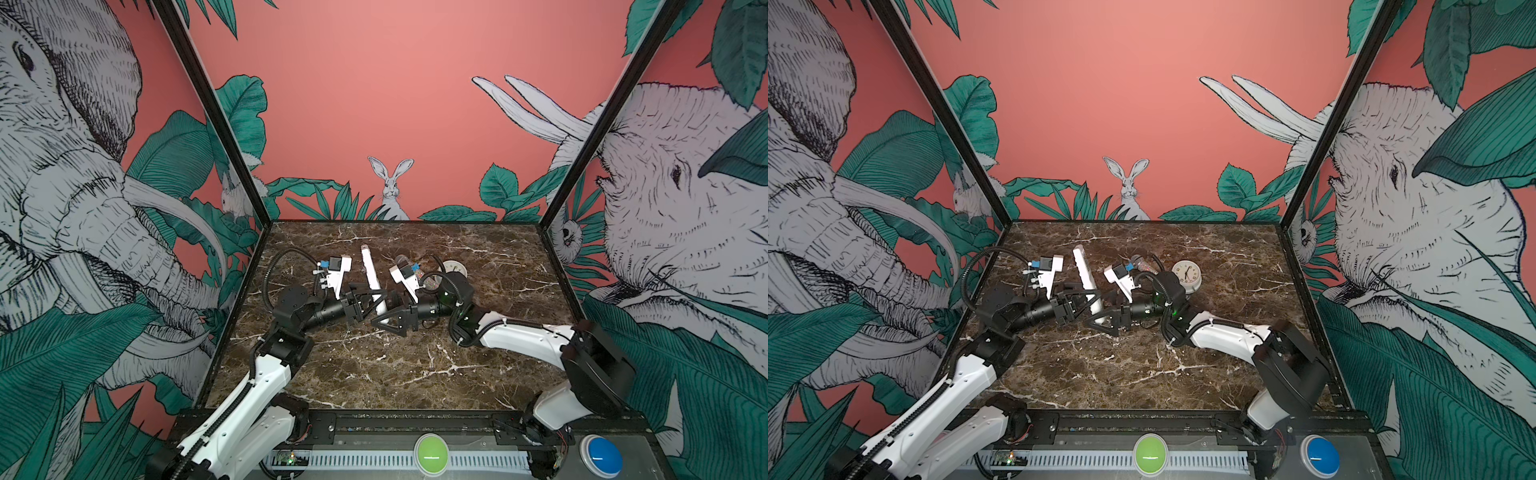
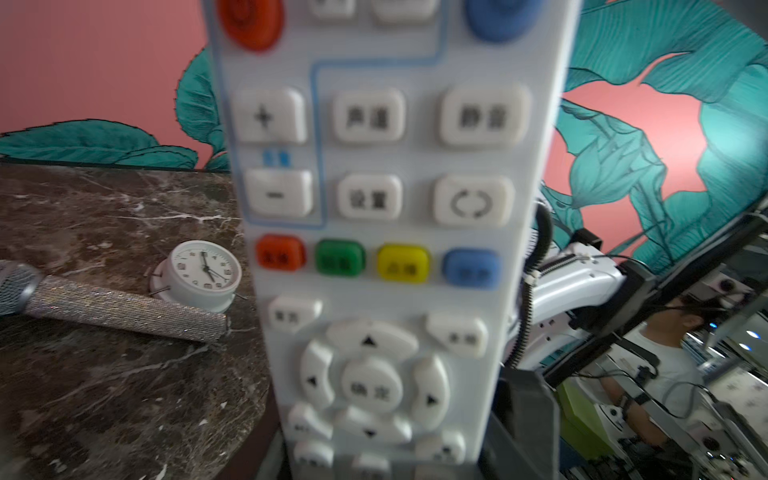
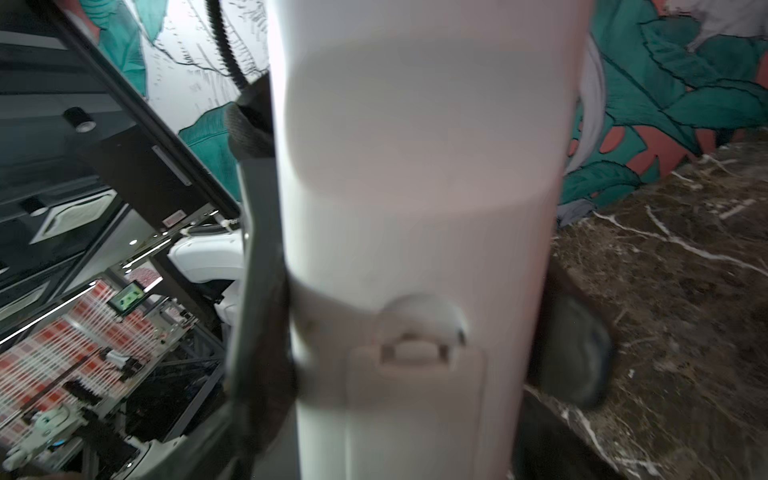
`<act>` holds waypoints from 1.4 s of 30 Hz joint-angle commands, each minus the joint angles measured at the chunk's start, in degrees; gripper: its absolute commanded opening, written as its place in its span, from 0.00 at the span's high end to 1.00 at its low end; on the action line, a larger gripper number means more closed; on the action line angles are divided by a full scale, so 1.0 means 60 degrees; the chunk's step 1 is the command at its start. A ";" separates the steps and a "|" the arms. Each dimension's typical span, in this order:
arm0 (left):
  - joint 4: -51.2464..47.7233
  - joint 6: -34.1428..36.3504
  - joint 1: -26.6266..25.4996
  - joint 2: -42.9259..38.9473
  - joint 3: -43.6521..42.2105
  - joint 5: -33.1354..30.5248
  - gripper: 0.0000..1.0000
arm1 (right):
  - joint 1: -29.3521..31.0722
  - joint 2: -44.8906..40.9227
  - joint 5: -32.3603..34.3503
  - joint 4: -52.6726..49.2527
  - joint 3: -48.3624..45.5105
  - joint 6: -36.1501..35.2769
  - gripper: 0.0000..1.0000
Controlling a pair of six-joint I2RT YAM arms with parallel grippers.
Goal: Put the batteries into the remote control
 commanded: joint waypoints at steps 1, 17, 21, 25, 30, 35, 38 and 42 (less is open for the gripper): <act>-0.2456 0.1120 -0.0006 -0.0245 0.0630 -0.1575 0.92 | -0.0204 -0.1041 0.1824 -0.3303 -0.0042 -0.2235 0.01; -0.8307 0.2469 -0.0190 0.2203 0.1966 -0.5512 0.90 | -0.0905 -0.3789 0.8680 -0.9258 -0.0975 -0.4952 0.01; -0.8805 0.2431 -0.0342 0.2683 0.2100 -0.6172 0.90 | -0.0941 -0.3676 0.9073 -0.9265 -0.1108 -0.5040 0.01; -0.9268 0.2431 -0.0595 0.3059 0.2354 -0.7039 0.90 | -0.0967 -0.3643 0.9267 -0.9057 -0.1277 -0.5113 0.01; -0.9683 0.2235 -0.0825 0.3539 0.2637 -0.7758 0.90 | -0.1042 -0.3586 0.9467 -0.8922 -0.1419 -0.5152 0.00; -0.9910 0.2034 -0.1089 0.4100 0.2872 -0.8323 0.89 | -0.1134 -0.3604 0.9520 -0.8844 -0.1575 -0.5189 0.01; -0.9924 0.1912 -0.1208 0.4442 0.2964 -0.8533 0.89 | -0.1196 -0.3673 0.9453 -0.8760 -0.1668 -0.5206 0.00; -0.9907 0.1774 -0.1293 0.4839 0.3056 -0.8590 0.89 | -0.1277 -0.3717 0.9302 -0.8598 -0.1812 -0.5202 0.01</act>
